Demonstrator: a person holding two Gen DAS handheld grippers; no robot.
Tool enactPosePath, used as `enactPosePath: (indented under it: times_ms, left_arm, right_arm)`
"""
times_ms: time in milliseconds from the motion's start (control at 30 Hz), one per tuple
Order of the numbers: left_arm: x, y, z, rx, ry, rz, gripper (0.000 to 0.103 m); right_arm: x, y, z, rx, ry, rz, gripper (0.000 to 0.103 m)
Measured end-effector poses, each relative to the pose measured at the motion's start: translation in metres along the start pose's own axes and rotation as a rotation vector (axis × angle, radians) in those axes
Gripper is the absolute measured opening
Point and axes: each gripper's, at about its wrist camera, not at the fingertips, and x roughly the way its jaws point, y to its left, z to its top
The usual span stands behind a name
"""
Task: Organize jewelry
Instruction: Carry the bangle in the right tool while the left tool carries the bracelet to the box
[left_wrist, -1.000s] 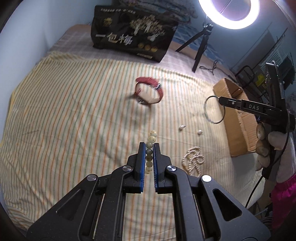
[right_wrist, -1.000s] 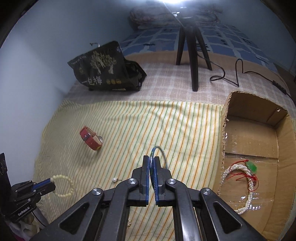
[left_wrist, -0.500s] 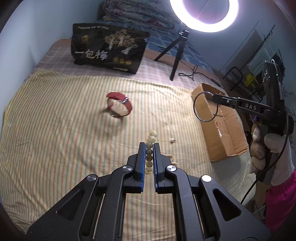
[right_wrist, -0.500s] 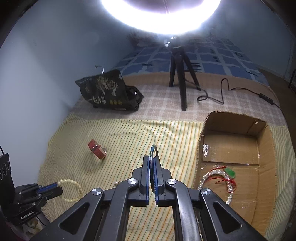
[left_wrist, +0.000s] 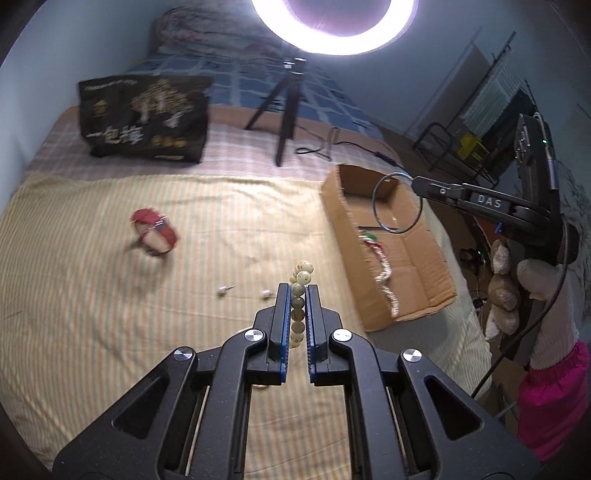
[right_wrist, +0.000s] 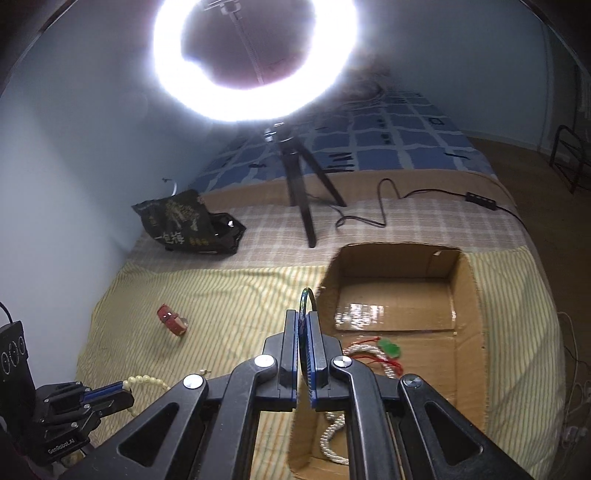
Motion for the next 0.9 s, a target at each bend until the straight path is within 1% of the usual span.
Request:
enactPosePath:
  times_ms: [400, 733, 900]
  left_arm:
    - [0.032, -0.053, 0.008, 0.048, 0.028, -0.069, 0.005]
    - [0.061, -0.092, 0.010, 0.085, 0.060, -0.103, 0.005]
    - [0.074, -0.113, 0.008, 0.134, 0.070, -0.093, 0.005]
  right_arm:
    - [-0.006, -0.057, -0.006, 0.069, -0.003, -0.068, 0.001]
    - [-0.009, -0.083, -0.009, 0.109, -0.006, -0.096, 0.001]
    - [-0.005, -0.088, -0.009, 0.120, -0.002, -0.102, 0.001]
